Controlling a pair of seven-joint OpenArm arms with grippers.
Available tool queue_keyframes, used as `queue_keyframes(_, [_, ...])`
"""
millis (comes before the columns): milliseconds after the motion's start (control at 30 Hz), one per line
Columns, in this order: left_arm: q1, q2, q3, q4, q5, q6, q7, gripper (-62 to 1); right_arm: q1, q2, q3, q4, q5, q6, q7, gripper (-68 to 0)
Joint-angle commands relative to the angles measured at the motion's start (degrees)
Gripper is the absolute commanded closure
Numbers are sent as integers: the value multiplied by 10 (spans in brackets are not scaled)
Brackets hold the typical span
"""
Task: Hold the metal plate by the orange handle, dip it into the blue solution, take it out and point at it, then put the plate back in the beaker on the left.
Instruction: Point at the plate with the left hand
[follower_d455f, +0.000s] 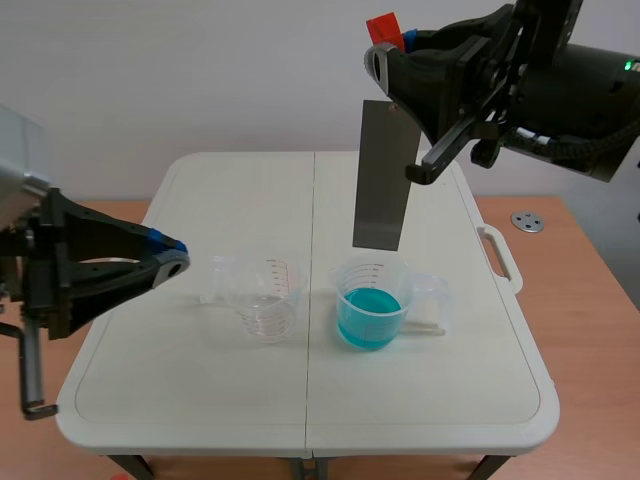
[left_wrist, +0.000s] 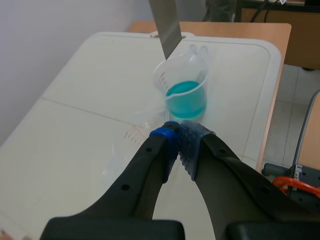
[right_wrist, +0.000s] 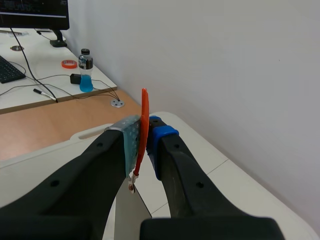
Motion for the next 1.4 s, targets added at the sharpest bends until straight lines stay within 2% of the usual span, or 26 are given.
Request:
queue_keyframes(0, [-15,19,16,6,5,-2,10,-19,6,3,5,2,8,-2,11,-11])
queue_keyframes(167, [-68,73,79,5,26,-2,63,-19,7,3,5,2,8,-2,11,-11])
queue_keyframes(300, [-100,112,109,5,27,-2,119,-19,7,3,5,2,8,-2,10,-11])
queue_keyframes(467, [-134,155,139,-23,37,16,159,-19,7,3,5,2,8,-2,10,-11])
queue_keyframes(533, [-149,171,151,-48,55,26,159,-19,7,3,5,2,8,-2,9,-11])
queue_keyframes(667, [-180,197,172,-101,57,36,159,-19,7,3,5,2,8,-2,9,-11])
queue_keyframes(767, [-200,212,185,-130,61,62,158,-19,7,3,5,2,8,-2,9,-11])
queue_keyframes(933, [-224,235,203,-160,88,91,156,-19,7,3,5,2,8,-2,9,-11])
queue_keyframes(1133, [-229,257,208,-186,113,101,156,-19,7,3,5,2,8,-2,9,-11])
queue_keyframes(1367, [-229,265,209,-193,116,111,154,-19,7,3,5,2,8,-2,9,-11])
